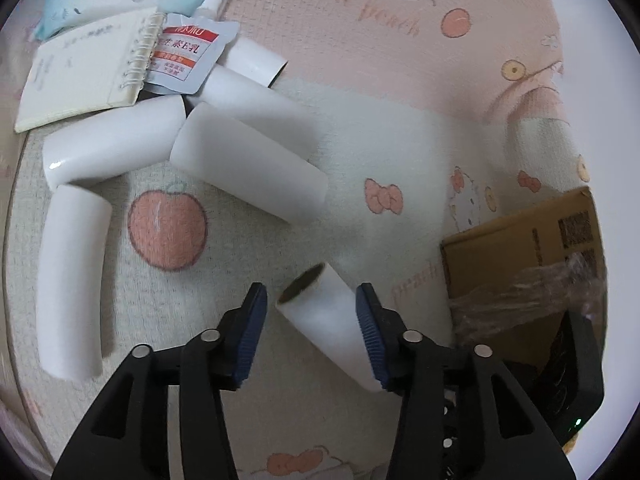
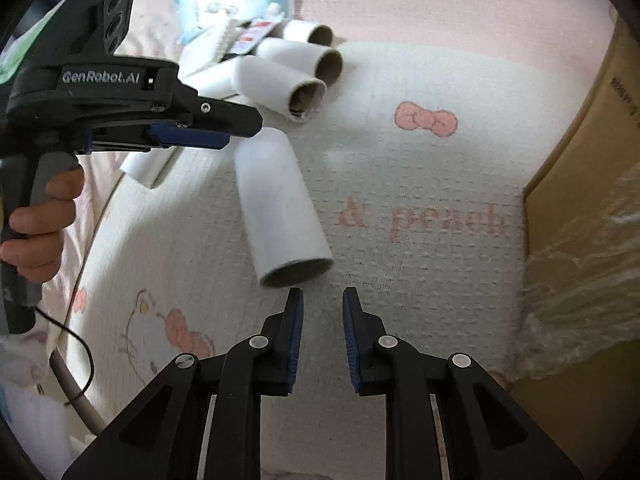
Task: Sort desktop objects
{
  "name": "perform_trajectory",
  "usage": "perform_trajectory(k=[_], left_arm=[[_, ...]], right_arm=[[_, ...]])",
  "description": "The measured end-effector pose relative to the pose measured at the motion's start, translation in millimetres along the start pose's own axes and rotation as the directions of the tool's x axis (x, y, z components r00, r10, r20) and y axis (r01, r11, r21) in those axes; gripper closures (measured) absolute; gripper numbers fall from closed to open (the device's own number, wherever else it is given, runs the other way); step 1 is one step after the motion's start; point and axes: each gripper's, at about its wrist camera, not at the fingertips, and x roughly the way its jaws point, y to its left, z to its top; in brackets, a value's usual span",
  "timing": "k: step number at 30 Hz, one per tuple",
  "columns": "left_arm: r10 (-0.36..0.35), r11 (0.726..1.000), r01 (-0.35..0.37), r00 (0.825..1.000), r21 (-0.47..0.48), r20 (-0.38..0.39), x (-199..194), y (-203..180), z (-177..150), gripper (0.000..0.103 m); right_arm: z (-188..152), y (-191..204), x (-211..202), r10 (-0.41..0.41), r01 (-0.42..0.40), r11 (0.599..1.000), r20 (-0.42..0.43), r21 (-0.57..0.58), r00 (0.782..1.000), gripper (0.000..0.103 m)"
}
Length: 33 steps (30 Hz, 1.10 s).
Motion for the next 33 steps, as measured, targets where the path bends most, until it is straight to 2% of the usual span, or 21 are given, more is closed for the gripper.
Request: perform_trajectory(k=[1, 3, 4, 5, 7, 12, 17, 20, 23, 28, 33], left_arm=[[-0.015, 1.000, 0.015, 1.000, -0.008, 0.003, -1.3, 0.0, -2.5, 0.048], [-0.050, 0.998, 0.051, 0.999, -0.042, 0.011, -2.7, 2.0, -7.2, 0.046], [-0.075, 0.995, 0.076, 0.997, -0.070, 0.014, -2.4, 4.4, -9.3, 0.046], [-0.107, 0.988, 0.108, 0.994, -0.107, 0.017, -0.6, 8.2, -11.9, 0.045], [-0.145, 0.976, 0.146, 0.989, -0.164, 0.015, 4.4, 14.9, -15.1, 0.045], [-0.232, 0.921, 0.230, 0.972, -0.315, 0.033, 21.9, 31.8, -22.5, 0.045], [-0.264, 0.883, 0.267, 0.963, -0.386, 0.062, 32.1, 38.1, -23.3, 0.046], [-0.263, 0.882, 0.265, 0.963, -0.391, 0.059, 37.5, 37.3, -22.4, 0.054], [-0.268, 0.882, 0.267, 0.962, -0.389, 0.052, 42.0, 35.9, -21.2, 0.054], [-0.276, 0.890, 0.268, 0.961, -0.370, 0.033, 51.1, 36.1, -13.8, 0.054], [-0.264, 0.912, 0.265, 0.963, -0.313, 0.045, 45.3, 30.1, -11.1, 0.055]], right_arm=[[0.2, 0.6, -1.3, 0.005, -0.005, 1.000, 0.006, -0.004, 1.000, 0.082], [1.3, 2.0, -4.9, 0.002, -0.002, 1.000, 0.023, -0.018, 1.000, 0.063], [3.0, 3.8, -7.1, -0.009, 0.010, 1.000, 0.044, -0.029, 0.999, 0.046], [3.9, 5.3, -9.4, -0.015, 0.017, 0.999, 0.064, -0.039, 0.998, 0.039], [12.8, 12.6, -8.0, -0.014, 0.020, 0.998, 0.095, -0.058, 0.995, 0.039], [31.0, 13.6, 12.4, 0.045, -0.041, 0.998, 0.069, -0.056, 0.997, 0.039], [40.8, 11.2, 25.6, 0.083, -0.082, 0.996, 0.053, -0.027, 0.995, 0.039], [47.6, 9.1, 30.8, 0.093, -0.092, 0.996, 0.043, -0.009, 0.995, 0.039], [52.7, 7.7, 37.5, 0.096, -0.096, 0.995, 0.017, 0.003, 0.995, 0.041], [56.1, 11.7, 53.3, 0.099, -0.100, 0.995, -0.047, -0.020, 0.994, 0.062], [55.9, 15.0, 48.3, 0.089, -0.089, 0.996, -0.021, -0.012, 0.996, 0.063]])
